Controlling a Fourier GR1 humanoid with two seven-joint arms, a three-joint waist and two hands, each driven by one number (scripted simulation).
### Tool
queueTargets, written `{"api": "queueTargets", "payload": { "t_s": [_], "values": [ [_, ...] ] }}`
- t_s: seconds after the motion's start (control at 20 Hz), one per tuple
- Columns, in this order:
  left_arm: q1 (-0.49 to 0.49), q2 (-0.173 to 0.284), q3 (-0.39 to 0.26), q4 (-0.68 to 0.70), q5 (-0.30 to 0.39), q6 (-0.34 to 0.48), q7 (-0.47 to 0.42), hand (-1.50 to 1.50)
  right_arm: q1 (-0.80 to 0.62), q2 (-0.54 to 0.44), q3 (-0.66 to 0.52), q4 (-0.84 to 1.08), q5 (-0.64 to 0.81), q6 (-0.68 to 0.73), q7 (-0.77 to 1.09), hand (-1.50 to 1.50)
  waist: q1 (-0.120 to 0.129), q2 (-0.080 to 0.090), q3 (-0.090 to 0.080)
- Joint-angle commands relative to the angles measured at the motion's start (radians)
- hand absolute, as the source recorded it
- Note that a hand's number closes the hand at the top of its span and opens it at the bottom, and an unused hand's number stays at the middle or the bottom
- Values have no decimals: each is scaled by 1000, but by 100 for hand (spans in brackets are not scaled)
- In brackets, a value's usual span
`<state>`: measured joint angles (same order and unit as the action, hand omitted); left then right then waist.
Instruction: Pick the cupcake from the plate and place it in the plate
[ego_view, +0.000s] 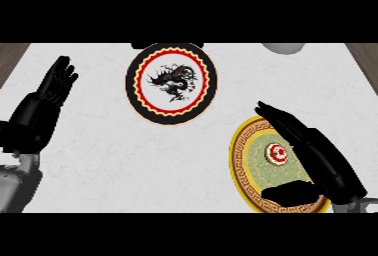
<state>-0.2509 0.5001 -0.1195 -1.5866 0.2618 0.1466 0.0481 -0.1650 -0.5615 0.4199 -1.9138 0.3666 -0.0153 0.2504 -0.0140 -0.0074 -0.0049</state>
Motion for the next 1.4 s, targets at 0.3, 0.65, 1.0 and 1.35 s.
{"api": "queueTargets", "payload": {
  "t_s": [0.3,0.65,1.0,1.35],
  "values": [
    [-39,4,17,14,11,-37,27,0,-121,-132,80,-117,-98,447,543,-150,18,5,1],
    [-15,-17,56,-37,-16,-58,58,0,-168,1,101,-107,-36,534,707,-150,17,6,5],
    [12,-39,72,-57,-23,-103,48,0,-187,-6,57,68,65,582,616,-150,21,7,5],
    [48,-120,74,7,-93,-99,-23,0,-163,94,50,115,154,600,634,-150,16,7,5]
  ]
}}
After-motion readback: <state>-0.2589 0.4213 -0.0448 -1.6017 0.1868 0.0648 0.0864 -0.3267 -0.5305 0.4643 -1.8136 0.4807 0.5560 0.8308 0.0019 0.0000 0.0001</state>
